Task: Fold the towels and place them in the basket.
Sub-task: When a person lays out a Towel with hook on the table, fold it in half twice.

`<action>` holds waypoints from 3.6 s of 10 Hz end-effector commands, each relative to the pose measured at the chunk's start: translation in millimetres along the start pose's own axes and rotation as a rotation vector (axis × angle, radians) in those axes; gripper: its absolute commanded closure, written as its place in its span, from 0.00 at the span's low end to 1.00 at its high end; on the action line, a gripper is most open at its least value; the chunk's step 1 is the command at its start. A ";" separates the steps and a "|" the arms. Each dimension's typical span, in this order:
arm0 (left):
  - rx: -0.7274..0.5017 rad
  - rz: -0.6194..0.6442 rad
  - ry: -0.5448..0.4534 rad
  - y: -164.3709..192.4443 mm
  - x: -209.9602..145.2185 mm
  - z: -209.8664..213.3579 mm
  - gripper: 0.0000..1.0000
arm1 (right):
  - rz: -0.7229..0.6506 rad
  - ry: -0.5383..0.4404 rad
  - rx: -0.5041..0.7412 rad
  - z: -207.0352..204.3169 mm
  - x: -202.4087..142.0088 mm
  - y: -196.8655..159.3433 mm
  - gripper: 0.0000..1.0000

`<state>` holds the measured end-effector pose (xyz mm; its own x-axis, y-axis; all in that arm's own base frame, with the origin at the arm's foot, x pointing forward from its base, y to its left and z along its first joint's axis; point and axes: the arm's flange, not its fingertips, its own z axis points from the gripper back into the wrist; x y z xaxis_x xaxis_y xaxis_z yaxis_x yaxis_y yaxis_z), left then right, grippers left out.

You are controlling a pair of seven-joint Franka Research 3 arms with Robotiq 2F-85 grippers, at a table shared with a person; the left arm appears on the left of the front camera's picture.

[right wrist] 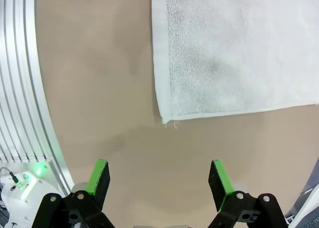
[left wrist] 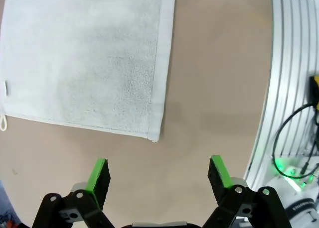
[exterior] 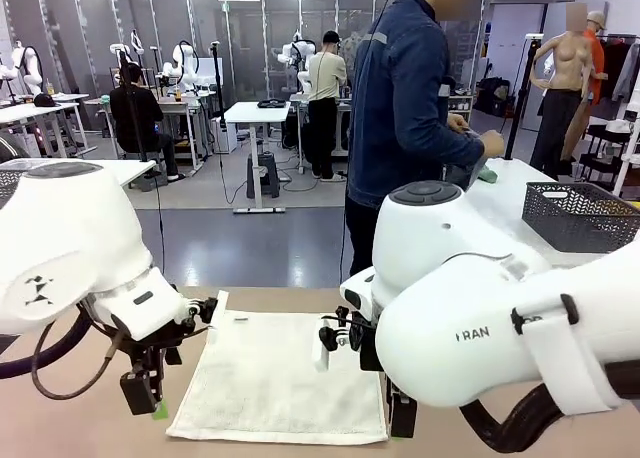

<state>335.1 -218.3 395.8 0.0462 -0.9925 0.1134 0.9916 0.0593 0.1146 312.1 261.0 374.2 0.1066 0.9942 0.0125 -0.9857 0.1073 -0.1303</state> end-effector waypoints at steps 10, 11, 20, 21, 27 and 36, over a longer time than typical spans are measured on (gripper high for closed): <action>-0.090 -0.042 0.053 -6.0 -22.9 -99.7 0.00 | 0.058 -0.002 -0.025 -61.9 15.6 -14.3 0.00; -0.099 -0.045 0.054 -6.3 -22.5 -103.3 0.00 | 0.055 -0.004 -0.026 -63.3 15.9 -14.4 0.00; -0.119 -0.042 0.073 -3.4 -15.7 -112.7 0.00 | 0.069 0.001 0.006 -83.3 16.3 -17.5 0.00; -0.120 -0.042 0.071 -3.5 -14.6 -113.2 0.00 | 0.069 0.001 0.007 -85.7 15.8 -17.5 0.00; -0.127 -0.045 0.072 -4.2 -10.3 -113.1 1.00 | 0.055 0.001 -0.003 -86.5 14.4 -18.9 0.66; -0.126 -0.032 0.068 -2.9 -8.8 -100.0 1.00 | 0.046 0.005 0.000 -74.4 14.7 -25.6 1.00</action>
<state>355.0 -228.8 300.2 0.0125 -0.9995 0.0289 0.9998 0.0129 0.0146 346.3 272.9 298.9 0.0752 0.9970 0.0179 -0.9888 0.0769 -0.1282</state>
